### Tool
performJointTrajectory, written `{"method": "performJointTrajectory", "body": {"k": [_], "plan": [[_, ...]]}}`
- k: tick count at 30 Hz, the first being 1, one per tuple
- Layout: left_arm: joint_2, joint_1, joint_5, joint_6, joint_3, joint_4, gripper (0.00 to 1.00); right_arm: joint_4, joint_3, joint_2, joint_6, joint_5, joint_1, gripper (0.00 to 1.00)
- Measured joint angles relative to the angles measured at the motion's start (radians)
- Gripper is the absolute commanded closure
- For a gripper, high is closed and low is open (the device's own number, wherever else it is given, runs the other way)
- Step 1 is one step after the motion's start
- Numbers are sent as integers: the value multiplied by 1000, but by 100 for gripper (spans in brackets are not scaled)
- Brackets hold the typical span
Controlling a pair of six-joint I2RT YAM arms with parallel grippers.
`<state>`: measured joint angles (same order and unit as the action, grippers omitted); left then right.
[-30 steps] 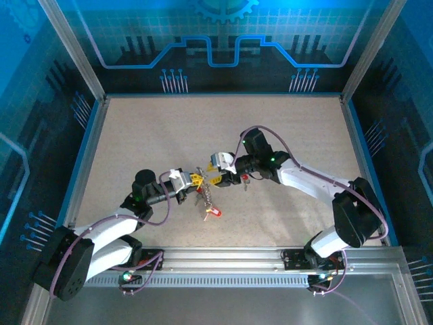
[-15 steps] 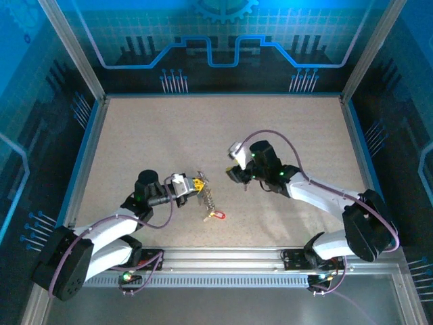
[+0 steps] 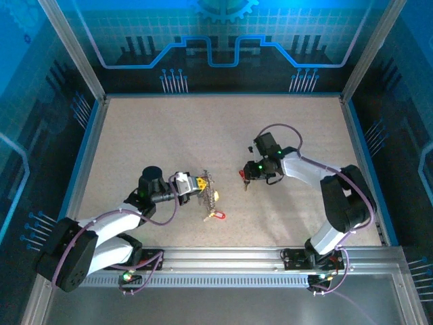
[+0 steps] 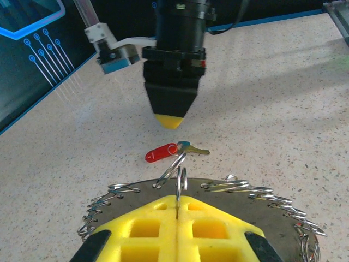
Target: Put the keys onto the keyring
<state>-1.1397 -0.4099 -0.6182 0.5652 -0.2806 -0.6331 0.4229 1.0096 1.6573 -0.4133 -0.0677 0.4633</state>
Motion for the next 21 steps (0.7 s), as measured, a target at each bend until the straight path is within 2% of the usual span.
{"method": "performJointTrajectory", "body": {"k": [7,13,17,21], "plan": [[-4,0,0,-16,-3,0,100,134,212,167,-140,124,96,63],[-19,0,1,-17,-19,7,100,221,229,230,-242,270,162,66],[-19,0,1,-17,-19,8,100,253,229,233,-282,343,187,73],[-19,0,1,-18,-19,8,100,269,229,233,-309,392,200,72]]}}
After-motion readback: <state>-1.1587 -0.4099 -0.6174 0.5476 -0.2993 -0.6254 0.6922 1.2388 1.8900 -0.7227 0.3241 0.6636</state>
